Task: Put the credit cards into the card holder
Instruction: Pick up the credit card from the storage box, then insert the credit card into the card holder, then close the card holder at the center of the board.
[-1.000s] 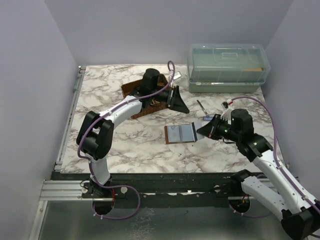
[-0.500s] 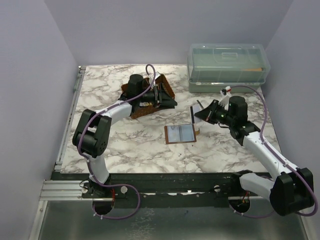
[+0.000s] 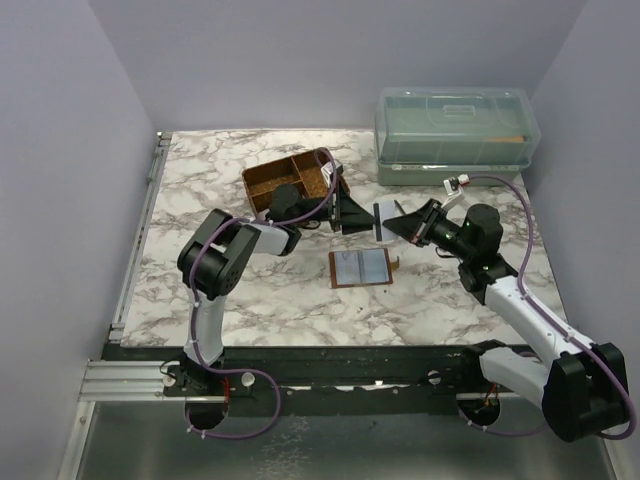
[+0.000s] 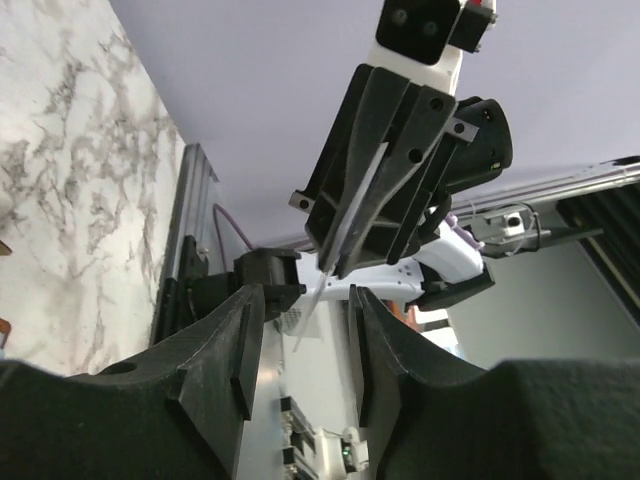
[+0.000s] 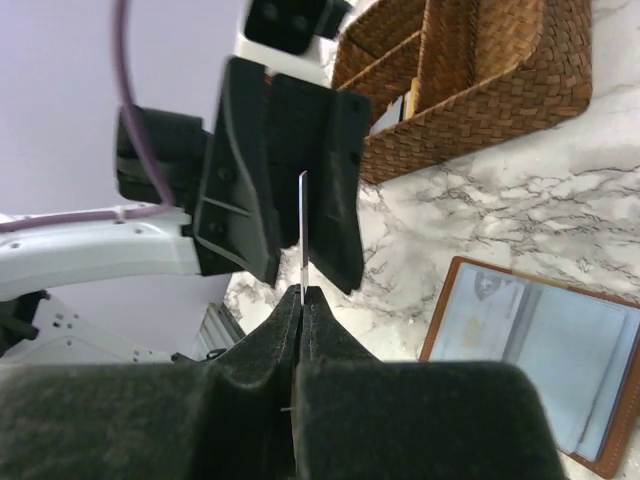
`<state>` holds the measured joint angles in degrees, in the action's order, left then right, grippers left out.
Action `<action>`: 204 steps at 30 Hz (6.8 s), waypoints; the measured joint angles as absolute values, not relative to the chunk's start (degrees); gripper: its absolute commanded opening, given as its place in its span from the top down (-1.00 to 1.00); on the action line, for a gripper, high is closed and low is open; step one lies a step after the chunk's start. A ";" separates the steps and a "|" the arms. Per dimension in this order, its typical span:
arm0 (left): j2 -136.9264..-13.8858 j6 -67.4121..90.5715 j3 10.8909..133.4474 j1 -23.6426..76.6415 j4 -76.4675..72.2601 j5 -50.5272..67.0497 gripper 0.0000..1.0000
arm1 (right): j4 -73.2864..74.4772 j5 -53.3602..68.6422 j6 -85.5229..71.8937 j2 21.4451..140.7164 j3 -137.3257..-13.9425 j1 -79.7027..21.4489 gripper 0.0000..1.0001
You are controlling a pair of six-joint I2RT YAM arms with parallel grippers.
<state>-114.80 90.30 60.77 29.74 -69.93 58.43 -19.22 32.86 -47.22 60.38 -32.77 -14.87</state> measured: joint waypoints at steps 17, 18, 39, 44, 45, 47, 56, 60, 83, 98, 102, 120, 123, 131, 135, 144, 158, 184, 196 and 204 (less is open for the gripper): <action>-111.74 91.00 55.77 32.80 -76.75 53.78 0.60 | -24.18 32.49 -51.66 56.23 -28.95 -14.87 0.99; -111.74 90.85 55.77 32.88 -76.55 53.60 0.63 | -24.34 32.47 -51.86 56.18 -28.62 -14.87 0.99; -102.61 58.70 64.88 32.95 -23.59 43.79 1.00 | 1.91 19.99 -38.19 53.32 -33.61 -14.76 -0.27; -99.09 48.69 65.98 32.18 -7.05 40.18 1.00 | 6.61 21.34 -31.73 59.53 -35.09 -14.76 -0.24; -98.94 47.24 65.76 32.14 -4.78 40.21 1.00 | 7.14 22.68 -30.57 62.28 -35.53 -14.76 -0.17; -98.94 45.84 64.77 32.16 -2.33 40.27 1.00 | 7.35 25.50 -28.82 67.33 -36.23 -14.76 0.01; -99.79 44.56 58.65 32.16 3.20 40.73 1.00 | 3.29 36.07 -25.76 82.04 -37.41 -14.79 0.54; -102.32 44.53 58.59 32.16 3.40 41.50 1.00 | -0.10 37.19 -25.61 87.35 -38.06 -14.79 0.55; -110.37 42.98 61.12 32.08 4.01 44.10 1.00 | -6.87 36.67 -27.42 93.76 -37.95 -14.79 0.61; -110.83 46.59 60.88 32.01 -2.70 41.52 1.00 | -8.99 36.69 -29.82 93.86 -36.88 -14.79 0.61; -110.83 48.34 60.16 32.32 -5.98 39.66 1.00 | -9.43 36.69 -30.28 93.86 -36.69 -14.79 0.62; -113.71 49.69 60.01 33.71 -9.69 39.57 1.00 | 2.98 26.89 -27.92 85.89 -39.03 -14.79 0.22; -114.17 48.97 60.53 33.76 -9.28 39.97 1.00 | 4.03 24.77 -26.94 85.78 -39.05 -14.79 0.26; -115.33 48.36 63.00 34.06 -7.14 41.21 1.00 | 2.00 25.17 -25.47 89.89 -39.33 -14.50 0.74; -116.92 49.65 65.10 35.73 -6.07 39.92 1.00 | -1.08 27.81 -25.98 91.74 -39.33 -14.24 0.83; -114.34 52.40 64.73 38.09 -2.85 30.30 0.32 | -5.21 30.17 -29.32 91.07 -36.93 -13.93 0.89; -102.85 39.07 65.04 36.60 16.32 24.45 -0.95 | -6.02 31.27 -29.98 90.98 -36.29 -14.52 0.92; -99.92 43.97 55.33 29.41 9.13 26.98 -0.34 | -9.65 34.87 -30.22 94.74 -36.03 -14.11 0.93; -96.42 48.99 58.83 38.54 1.26 27.33 -0.32 | -12.27 35.92 -31.64 95.46 -35.20 -14.37 0.92; -105.86 51.88 60.84 39.16 -4.99 30.57 -0.32 | -5.17 33.78 -31.62 89.80 -35.16 -14.57 0.53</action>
<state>-105.86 51.88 60.84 39.16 -4.99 30.57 -5.17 33.78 -31.62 89.80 -35.16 -14.57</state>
